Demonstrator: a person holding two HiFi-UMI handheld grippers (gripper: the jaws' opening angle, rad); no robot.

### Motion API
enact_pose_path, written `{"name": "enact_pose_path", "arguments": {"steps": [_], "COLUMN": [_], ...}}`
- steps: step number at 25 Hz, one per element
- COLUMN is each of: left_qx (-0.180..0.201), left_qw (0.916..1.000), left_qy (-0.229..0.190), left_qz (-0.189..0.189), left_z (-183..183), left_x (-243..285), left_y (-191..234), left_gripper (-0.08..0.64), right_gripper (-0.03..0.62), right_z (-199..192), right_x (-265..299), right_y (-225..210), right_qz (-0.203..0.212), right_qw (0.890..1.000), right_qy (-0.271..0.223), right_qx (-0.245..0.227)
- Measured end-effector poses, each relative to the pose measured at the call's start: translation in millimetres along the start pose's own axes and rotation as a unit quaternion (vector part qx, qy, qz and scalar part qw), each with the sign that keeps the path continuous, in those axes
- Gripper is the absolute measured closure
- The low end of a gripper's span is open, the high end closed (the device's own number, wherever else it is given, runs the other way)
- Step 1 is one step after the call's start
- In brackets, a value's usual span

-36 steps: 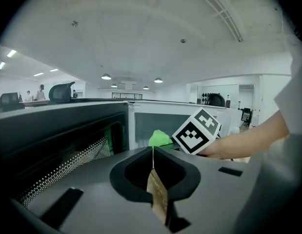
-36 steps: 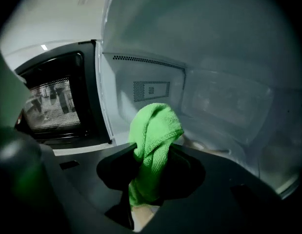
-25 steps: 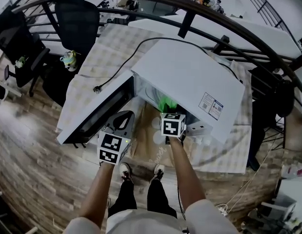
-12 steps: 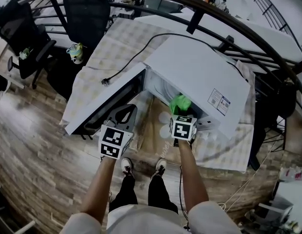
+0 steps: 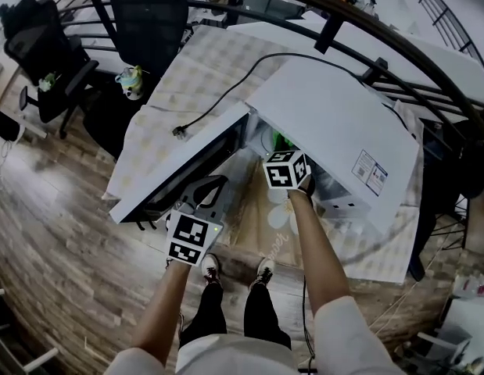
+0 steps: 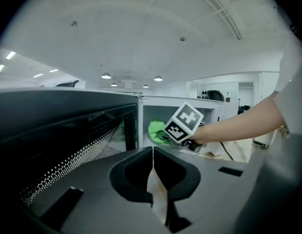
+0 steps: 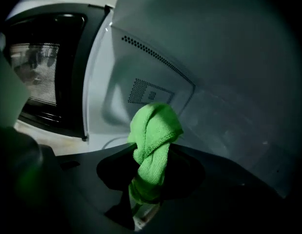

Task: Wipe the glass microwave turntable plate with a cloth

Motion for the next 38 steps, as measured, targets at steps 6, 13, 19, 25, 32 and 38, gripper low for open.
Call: {"name": "enact_pose_path", "arguments": {"steps": [6, 13, 19, 25, 32, 38], "left_qx": [-0.004, -0.003, 0.001, -0.002, -0.002, 0.0], "left_qw": [0.9999, 0.9999, 0.9998, 0.9997, 0.9996, 0.9996], "left_qy": [0.013, 0.01, 0.001, -0.005, -0.025, -0.026], "left_qz": [-0.004, -0.012, -0.02, -0.025, -0.015, -0.01], "left_z": [-15, -8, 6, 16, 26, 22], "left_x": [5, 2, -4, -15, -22, -21], "left_y": [-3, -13, -23, -27, -15, -9], "left_gripper": [0.538, 0.538, 0.538, 0.538, 0.538, 0.538], "right_gripper": [0.463, 0.471, 0.469, 0.466, 0.462, 0.462], "right_z": [-2, -27, -57, -81, -73, -40], "right_x": [20, -18, -57, -84, -87, -57], "right_y": [-3, 27, 36, 33, 33, 28], "right_qz": [0.005, 0.058, 0.047, 0.018, -0.005, -0.017], "right_qw": [0.998, 0.99, 0.99, 0.991, 0.995, 0.993], "right_qy": [0.035, 0.072, 0.086, 0.104, 0.086, 0.06], "right_qx": [-0.047, -0.104, -0.101, -0.086, -0.048, -0.1]}}
Point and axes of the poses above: the fingertips, and each gripper's own axes: x forward along the fingers, y to its left, z out of its top, the point moved 4 cm from there along -x, backward along the fingers, and after that the axes turned 15 degrees about z, right-handed, at the moved point
